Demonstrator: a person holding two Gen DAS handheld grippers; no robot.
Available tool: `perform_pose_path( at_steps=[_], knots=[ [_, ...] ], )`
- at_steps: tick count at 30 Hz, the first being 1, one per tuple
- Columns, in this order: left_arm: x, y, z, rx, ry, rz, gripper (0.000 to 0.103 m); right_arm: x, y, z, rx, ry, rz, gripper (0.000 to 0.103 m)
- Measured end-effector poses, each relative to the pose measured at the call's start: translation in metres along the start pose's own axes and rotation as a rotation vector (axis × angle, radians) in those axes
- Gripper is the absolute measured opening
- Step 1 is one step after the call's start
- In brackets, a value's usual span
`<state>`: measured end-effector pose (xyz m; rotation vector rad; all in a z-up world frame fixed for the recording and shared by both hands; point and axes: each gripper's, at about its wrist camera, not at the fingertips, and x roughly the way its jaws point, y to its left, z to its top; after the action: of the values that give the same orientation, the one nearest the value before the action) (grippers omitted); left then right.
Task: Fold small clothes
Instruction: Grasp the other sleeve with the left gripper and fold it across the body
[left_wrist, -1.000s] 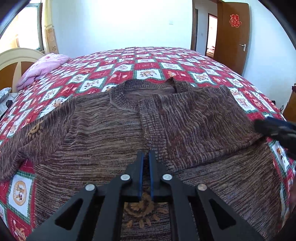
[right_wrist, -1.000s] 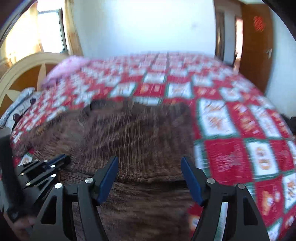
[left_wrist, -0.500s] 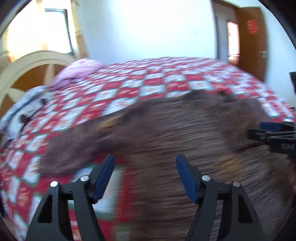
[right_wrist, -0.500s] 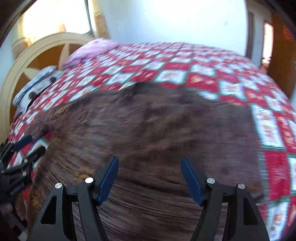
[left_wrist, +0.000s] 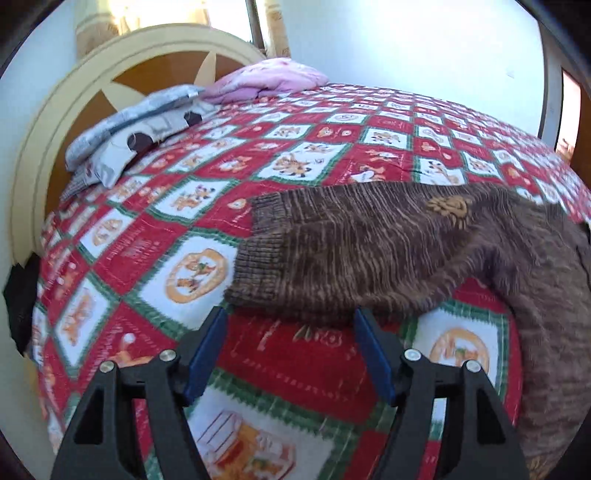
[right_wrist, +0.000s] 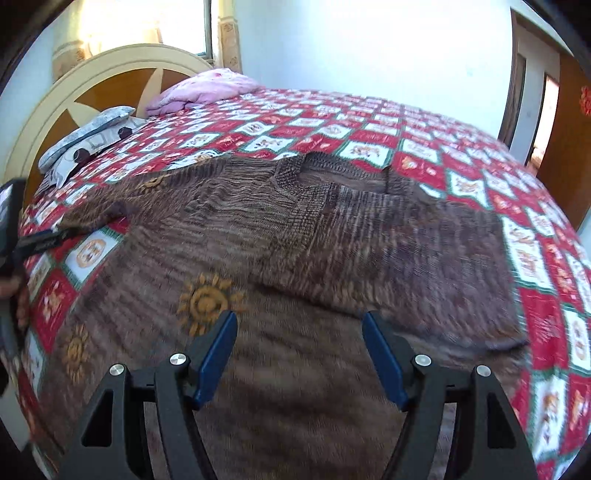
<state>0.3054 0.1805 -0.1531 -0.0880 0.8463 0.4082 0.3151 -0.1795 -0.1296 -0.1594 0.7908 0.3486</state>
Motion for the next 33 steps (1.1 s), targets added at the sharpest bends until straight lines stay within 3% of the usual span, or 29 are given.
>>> perform_pose_path(
  at_steps=[9,16,18,25,26,29,33],
  knots=[
    [0.001,0.023,0.010,-0.257,0.060,-0.188,0.072,-0.015,0.011,-0.023,-0.050,-0.080,-0.015,0.072],
    [-0.015,0.052,-0.007,-0.498,0.110,-0.330,0.067,-0.014,0.020,-0.028,-0.074,-0.085,-0.009,0.072],
    [-0.009,0.052,-0.009,-0.540,0.132,-0.366,0.059,-0.017,0.022,-0.029,-0.083,-0.097,-0.012,0.072],
    [0.020,0.046,0.012,-0.542,0.096,-0.310,0.047,-0.023,0.026,-0.030,-0.090,-0.133,-0.010,0.072],
    [0.024,0.048,0.013,-0.546,0.097,-0.303,0.041,-0.023,0.026,-0.031,-0.090,-0.133,-0.010,0.072],
    [0.031,0.053,0.019,-0.534,0.097,-0.266,0.008,-0.023,0.025,-0.031,-0.084,-0.138,-0.012,0.072],
    [0.027,0.054,0.024,-0.511,0.081,-0.279,0.007,-0.020,0.020,-0.031,-0.065,-0.132,-0.015,0.072]
  ],
)
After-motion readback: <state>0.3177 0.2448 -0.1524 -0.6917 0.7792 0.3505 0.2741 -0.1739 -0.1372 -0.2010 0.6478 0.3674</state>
